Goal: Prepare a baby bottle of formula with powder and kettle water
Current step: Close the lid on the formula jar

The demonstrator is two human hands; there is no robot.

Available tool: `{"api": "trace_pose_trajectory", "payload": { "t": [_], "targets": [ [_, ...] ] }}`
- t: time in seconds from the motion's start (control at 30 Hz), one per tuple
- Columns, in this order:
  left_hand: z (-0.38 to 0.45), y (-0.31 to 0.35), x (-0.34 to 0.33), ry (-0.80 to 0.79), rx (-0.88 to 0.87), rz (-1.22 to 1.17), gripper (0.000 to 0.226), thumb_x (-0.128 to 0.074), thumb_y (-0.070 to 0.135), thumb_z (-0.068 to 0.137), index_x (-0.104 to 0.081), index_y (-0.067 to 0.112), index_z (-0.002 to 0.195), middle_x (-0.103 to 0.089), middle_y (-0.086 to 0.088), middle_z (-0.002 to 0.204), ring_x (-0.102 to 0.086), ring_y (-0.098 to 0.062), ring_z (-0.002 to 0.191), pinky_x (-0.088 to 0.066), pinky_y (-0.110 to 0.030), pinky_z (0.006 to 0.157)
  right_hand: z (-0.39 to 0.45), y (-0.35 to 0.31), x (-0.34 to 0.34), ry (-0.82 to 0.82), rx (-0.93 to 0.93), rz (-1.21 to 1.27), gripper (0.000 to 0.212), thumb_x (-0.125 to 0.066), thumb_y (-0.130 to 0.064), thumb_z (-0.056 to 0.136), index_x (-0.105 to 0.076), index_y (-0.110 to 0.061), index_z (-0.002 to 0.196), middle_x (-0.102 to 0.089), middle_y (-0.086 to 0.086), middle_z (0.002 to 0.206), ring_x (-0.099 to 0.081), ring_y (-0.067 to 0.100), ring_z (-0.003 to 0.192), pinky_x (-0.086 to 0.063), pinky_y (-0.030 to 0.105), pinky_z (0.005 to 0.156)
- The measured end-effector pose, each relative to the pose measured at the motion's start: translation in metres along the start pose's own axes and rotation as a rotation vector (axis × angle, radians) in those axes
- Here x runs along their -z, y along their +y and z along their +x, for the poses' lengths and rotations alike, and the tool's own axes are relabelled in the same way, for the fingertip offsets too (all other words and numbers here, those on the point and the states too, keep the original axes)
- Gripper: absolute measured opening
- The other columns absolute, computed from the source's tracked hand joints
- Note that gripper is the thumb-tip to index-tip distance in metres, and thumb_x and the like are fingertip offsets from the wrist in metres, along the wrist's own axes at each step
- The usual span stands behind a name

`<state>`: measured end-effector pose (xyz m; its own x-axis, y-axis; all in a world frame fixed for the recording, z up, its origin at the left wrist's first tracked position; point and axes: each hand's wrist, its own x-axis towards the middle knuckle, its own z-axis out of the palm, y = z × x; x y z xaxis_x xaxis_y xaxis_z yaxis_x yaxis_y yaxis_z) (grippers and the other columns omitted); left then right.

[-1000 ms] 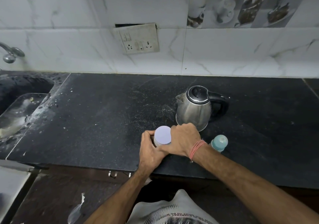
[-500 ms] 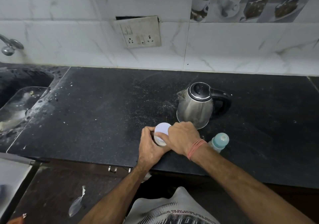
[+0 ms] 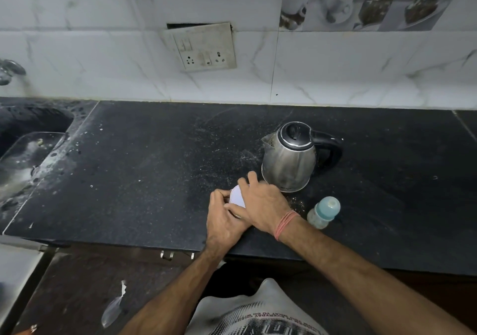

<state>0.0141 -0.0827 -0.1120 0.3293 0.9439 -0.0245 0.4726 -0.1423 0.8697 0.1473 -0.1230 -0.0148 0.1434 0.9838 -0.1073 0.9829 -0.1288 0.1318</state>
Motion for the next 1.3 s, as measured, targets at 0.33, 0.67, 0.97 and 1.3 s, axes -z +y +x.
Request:
{"api": "trace_pose_trajectory", "payload": {
  "t": [0.33,0.67,0.97,1.3],
  "targets": [
    [-0.001,0.003,0.004,-0.004,-0.001,-0.058,0.089,-0.106,0.063,0.05,-0.053,0.034,0.116,-0.06,0.018,0.115,-0.067,-0.001,0.103,-0.059,-0.032,0.083,-0.004,0.031,0.03,-0.011,0.011,0.114,0.074,-0.04,-0.081,0.102,-0.075,-0.017,0.108,-0.075,0.009,0.112,-0.071,0.033,0.106,-0.04,0.039,0.078],
    [0.001,0.002,0.0,0.02,-0.01,-0.02,0.066,-0.1,0.041,0.069,-0.053,0.036,0.114,-0.061,0.019,0.114,-0.068,-0.003,0.098,-0.061,-0.04,0.08,-0.002,0.018,-0.007,0.014,0.185,0.226,0.077,-0.06,-0.05,0.103,-0.035,-0.012,0.166,-0.047,0.013,0.142,-0.051,0.031,0.124,-0.056,0.044,0.099],
    [-0.003,0.002,-0.005,0.054,-0.02,-0.001,0.065,-0.091,0.055,0.064,-0.051,0.035,0.112,-0.059,0.02,0.112,-0.065,-0.013,0.103,-0.058,-0.041,0.083,0.008,0.007,-0.048,0.283,0.065,0.185,0.07,-0.048,-0.069,0.096,-0.059,-0.007,0.127,-0.052,0.009,0.11,-0.056,0.027,0.094,-0.057,0.042,0.074],
    [-0.001,0.005,-0.003,0.058,0.014,0.013,0.062,-0.094,0.052,0.072,-0.047,0.041,0.111,-0.06,0.017,0.114,-0.068,-0.009,0.1,-0.061,-0.044,0.082,0.007,-0.011,-0.049,0.229,-0.076,0.156,0.075,-0.044,-0.073,0.1,-0.057,-0.008,0.135,-0.054,0.009,0.117,-0.058,0.026,0.1,-0.056,0.039,0.077]
  ]
}}
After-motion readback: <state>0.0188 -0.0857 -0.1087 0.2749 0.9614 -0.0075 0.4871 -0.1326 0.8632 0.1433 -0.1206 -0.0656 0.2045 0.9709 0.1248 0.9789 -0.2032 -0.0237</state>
